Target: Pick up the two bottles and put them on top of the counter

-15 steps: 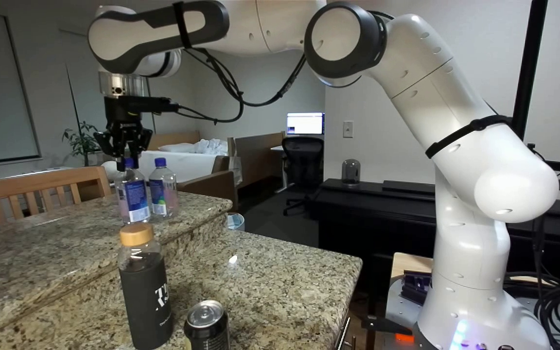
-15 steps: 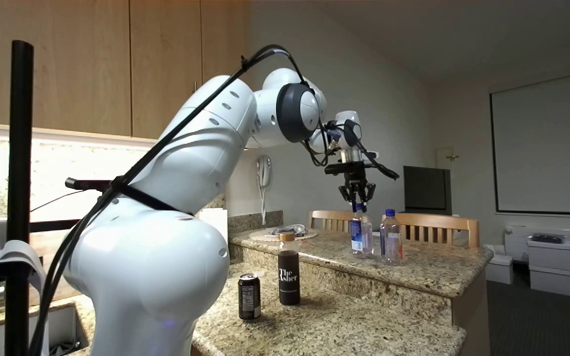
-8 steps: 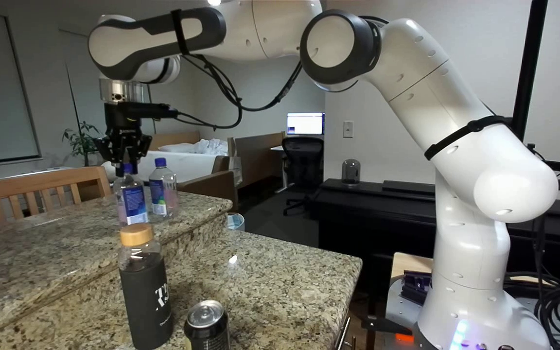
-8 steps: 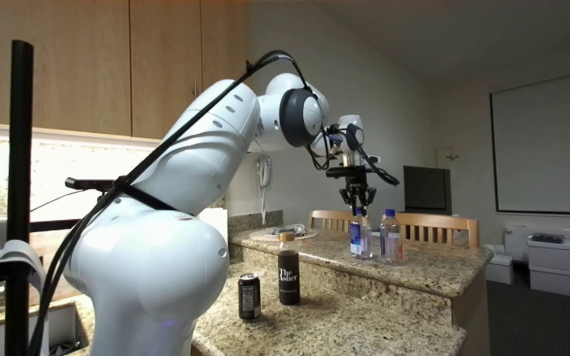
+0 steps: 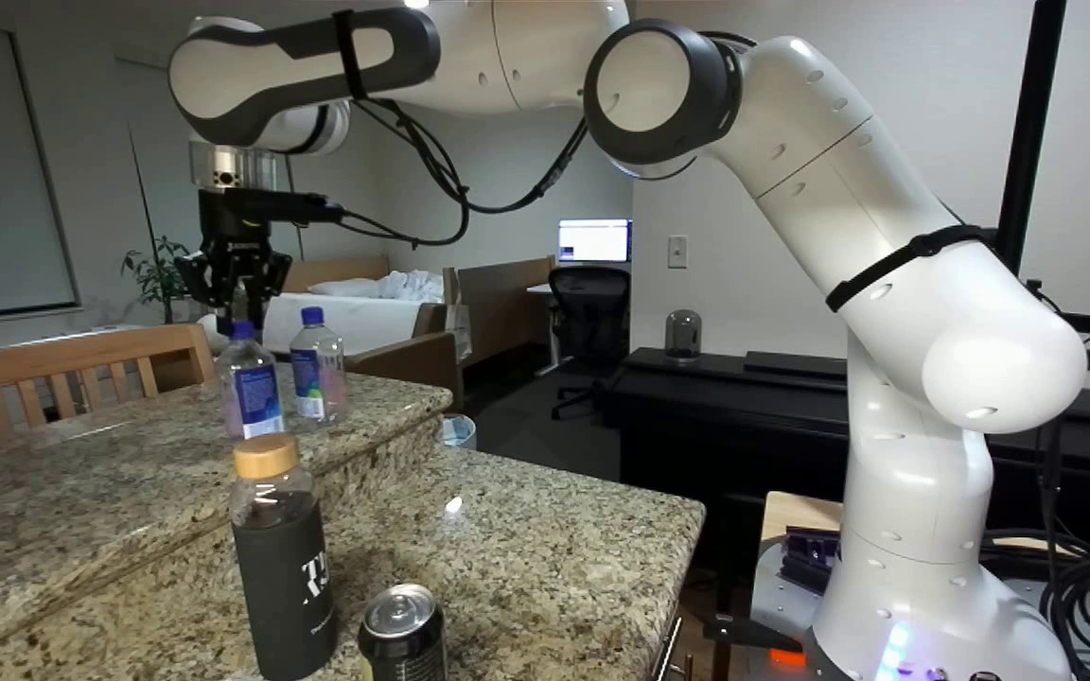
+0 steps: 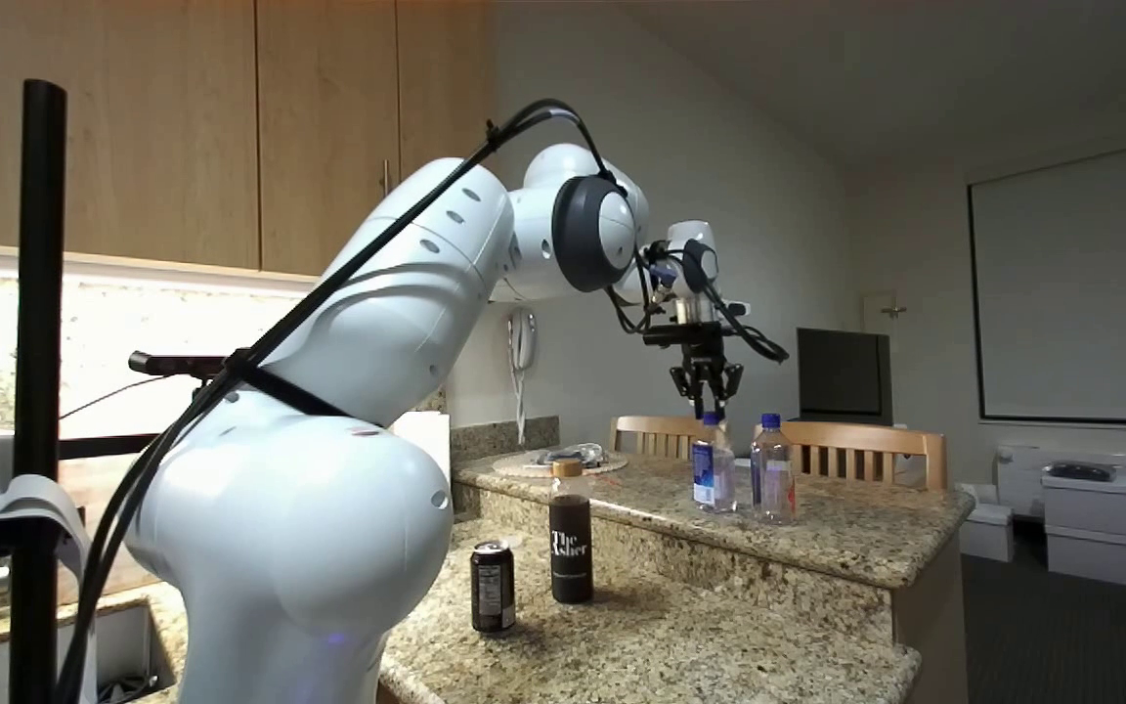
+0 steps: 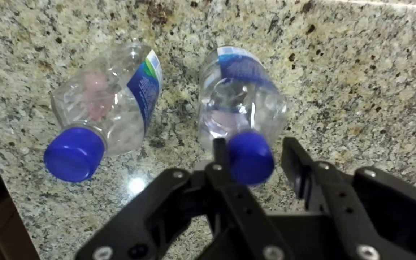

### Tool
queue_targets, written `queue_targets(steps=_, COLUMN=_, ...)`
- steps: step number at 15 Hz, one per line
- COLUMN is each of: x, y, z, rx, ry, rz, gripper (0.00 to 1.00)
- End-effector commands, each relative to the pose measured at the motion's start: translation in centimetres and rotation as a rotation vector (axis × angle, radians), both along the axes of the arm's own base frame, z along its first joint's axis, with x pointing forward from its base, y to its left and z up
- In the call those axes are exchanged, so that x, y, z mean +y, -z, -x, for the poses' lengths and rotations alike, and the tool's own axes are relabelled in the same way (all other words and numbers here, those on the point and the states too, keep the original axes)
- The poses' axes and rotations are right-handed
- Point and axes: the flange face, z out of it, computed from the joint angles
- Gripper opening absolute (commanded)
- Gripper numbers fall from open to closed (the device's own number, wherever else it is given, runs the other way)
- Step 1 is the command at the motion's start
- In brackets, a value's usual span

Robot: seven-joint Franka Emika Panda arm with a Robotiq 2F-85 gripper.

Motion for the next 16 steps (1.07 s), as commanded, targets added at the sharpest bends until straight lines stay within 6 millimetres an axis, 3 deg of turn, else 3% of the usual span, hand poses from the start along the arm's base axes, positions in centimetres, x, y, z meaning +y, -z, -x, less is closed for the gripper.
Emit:
queue_targets(steps=1, x=-0.1, y=-1.3, z=0.0, rx=-0.017, ry=-0.001, rz=-0.01, gripper=0.73)
queue_targets(steps=5, x=-0.1, y=-2.1, z=-0.1, rx=-0.032, ry=0.001, rz=-0.014, gripper=0.97)
queue_targets(steps=11, x=0.3, y=-3.9, z=0.7, rx=-0.025, ry=0.027, rz=-0.011, gripper=1.0)
queue_targets(steps=16, x=1.6, y=-5.1, z=3.3, rx=0.044, ry=0.02, rz=-0.009, gripper=1.0)
